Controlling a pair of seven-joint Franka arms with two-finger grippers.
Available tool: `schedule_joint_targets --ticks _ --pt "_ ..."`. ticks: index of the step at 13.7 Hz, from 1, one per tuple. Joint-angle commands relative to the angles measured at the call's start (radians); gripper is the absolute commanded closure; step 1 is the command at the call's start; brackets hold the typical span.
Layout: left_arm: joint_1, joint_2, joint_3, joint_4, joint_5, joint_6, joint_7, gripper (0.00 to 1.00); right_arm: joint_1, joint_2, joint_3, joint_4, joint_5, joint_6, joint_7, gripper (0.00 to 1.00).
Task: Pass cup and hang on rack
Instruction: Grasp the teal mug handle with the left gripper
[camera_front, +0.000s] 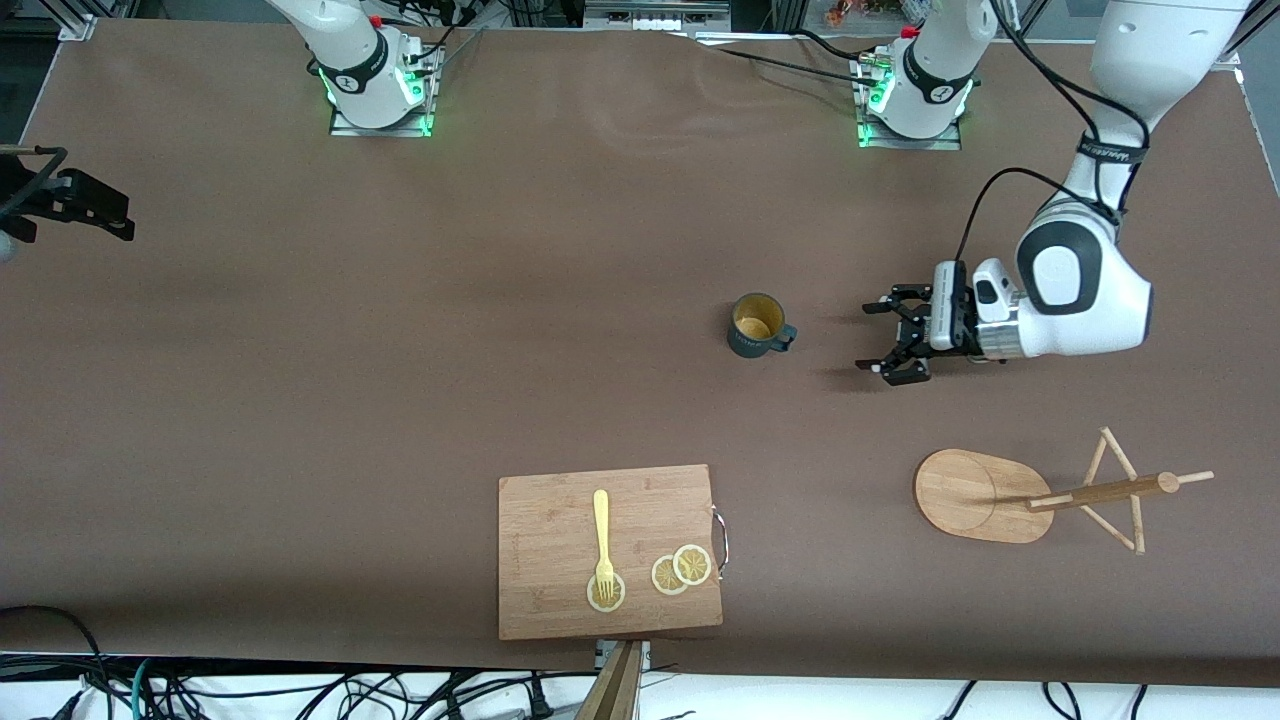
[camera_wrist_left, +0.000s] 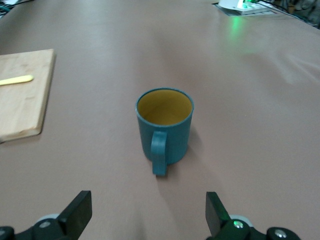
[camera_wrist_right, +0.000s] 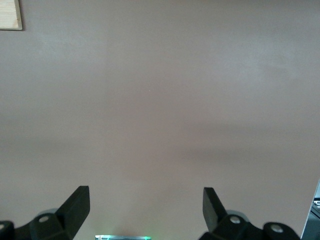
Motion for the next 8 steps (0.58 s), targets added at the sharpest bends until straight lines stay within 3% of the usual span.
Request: schedule_joint_targets --ticks 1,5,8 --pt "-0.006 0.093 -0.005 0.043 -0.075 -0.023 0.087 0.00 -0.002 0.003 0.007 0.006 -0.012 -0.003 -0.005 0.00" --pt "-0.007 0.160 -0.005 0.044 -0.204 -0.060 0.143 0.00 -0.002 0.007 0.006 0.011 -0.012 0.006 -0.007 0.00" --pt "-0.012 0.201 -0.007 0.053 -0.223 -0.063 0.147 0.00 -0.002 0.007 0.004 0.011 -0.012 0.006 -0.007 0.00"
